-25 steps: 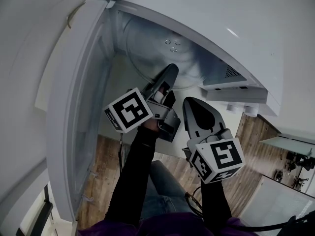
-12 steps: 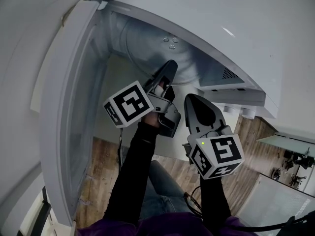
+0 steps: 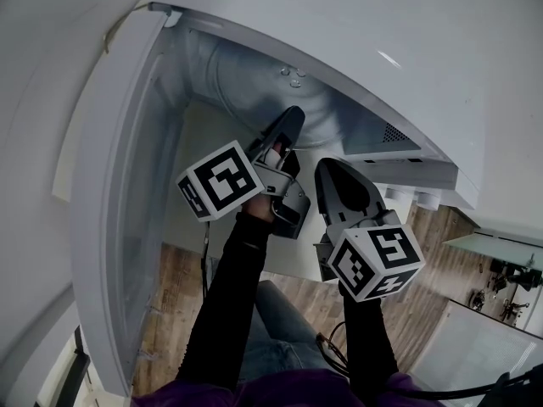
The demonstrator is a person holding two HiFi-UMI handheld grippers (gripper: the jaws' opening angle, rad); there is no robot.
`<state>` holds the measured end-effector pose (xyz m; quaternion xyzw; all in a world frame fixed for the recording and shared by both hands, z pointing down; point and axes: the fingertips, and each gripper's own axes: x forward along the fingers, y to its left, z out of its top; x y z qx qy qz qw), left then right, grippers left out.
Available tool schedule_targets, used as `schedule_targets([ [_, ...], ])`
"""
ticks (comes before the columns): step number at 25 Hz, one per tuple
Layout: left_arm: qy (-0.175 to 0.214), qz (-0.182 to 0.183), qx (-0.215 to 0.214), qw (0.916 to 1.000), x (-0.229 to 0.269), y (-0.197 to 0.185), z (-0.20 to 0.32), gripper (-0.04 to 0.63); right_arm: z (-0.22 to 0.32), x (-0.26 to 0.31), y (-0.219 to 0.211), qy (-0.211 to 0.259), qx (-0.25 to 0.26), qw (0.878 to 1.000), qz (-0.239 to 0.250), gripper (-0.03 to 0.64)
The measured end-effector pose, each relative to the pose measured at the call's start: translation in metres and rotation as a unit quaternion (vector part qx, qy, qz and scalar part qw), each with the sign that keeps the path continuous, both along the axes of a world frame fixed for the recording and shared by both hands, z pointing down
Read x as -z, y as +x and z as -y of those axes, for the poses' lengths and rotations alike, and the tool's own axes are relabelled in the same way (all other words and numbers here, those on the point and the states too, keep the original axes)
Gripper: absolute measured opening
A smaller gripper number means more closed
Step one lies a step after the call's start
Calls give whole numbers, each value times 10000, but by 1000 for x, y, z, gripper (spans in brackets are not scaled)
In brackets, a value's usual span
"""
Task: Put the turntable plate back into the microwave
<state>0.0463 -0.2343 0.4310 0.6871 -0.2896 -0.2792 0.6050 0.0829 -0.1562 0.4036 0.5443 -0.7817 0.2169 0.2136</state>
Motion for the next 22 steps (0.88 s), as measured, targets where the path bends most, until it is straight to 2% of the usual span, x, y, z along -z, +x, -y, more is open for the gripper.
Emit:
schedule_targets([
  [8,-126,11,-36,9999,-1,0,3,49,7,-9,-7,-189,-34,9993,310,14],
  [10,-188,-7,-60,9998,-1,1,3,49,9,-9,-8,-216,-82,9983,526,15],
  [15,-321,-36,-69,9995,-2,0,5,51,15,-7,-8,-267,-201,9946,982,71],
  [22,-449,-84,-69,9989,-2,-2,7,48,20,-5,-9,-438,-459,9817,1795,98],
])
